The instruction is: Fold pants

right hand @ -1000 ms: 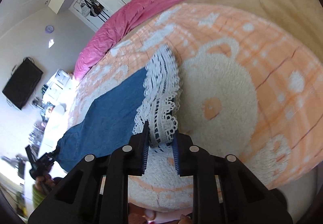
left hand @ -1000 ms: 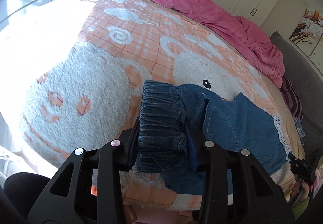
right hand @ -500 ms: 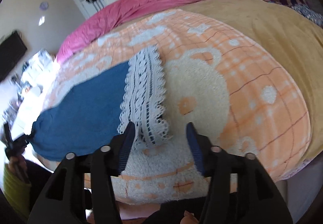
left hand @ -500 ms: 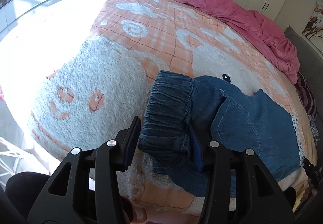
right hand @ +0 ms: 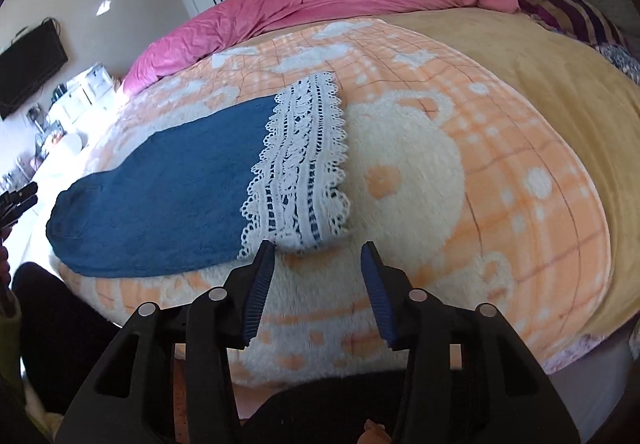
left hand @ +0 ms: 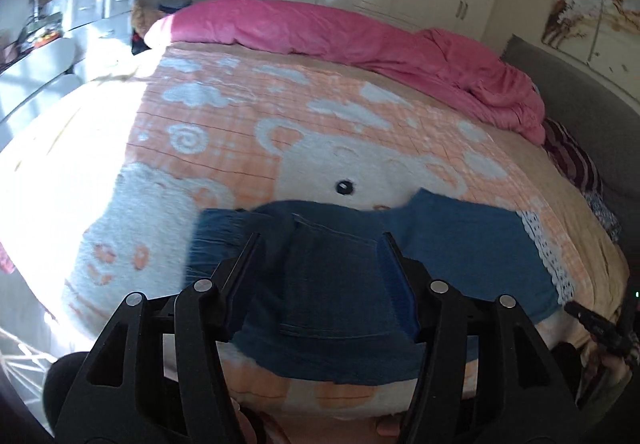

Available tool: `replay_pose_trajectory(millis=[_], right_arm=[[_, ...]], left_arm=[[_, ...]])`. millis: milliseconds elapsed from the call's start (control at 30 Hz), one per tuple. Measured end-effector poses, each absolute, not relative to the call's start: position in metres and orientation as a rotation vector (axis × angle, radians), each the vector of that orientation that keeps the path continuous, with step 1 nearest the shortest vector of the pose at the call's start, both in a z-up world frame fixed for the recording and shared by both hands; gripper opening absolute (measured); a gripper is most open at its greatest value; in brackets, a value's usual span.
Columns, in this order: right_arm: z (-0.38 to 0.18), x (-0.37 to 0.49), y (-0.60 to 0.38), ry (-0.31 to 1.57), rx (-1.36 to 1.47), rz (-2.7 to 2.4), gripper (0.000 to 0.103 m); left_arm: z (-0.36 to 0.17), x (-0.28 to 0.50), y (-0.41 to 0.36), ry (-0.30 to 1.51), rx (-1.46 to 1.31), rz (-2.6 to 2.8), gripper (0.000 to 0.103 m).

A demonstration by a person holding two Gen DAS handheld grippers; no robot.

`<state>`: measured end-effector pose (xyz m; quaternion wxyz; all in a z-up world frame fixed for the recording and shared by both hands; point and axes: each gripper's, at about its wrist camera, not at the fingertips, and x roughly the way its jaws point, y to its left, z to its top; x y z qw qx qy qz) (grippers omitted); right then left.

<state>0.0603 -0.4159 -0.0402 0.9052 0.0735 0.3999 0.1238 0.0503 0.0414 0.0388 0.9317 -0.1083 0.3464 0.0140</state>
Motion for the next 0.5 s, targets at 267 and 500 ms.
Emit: replay_pose_trajectory(millis=[267,500], right_arm=[[-0.042,0.068,-0.416,0.813,0.150,0.310,0.015],[-0.051,0.061,-0.430,0.839,0.117,0.209,0.002]], left_arm=[[-0.046,0.100,-0.024,0.922,-0.111,-0.036,0.050],[-0.051,0.093,-0.011,0.903,-0.117,-0.029,0.050]])
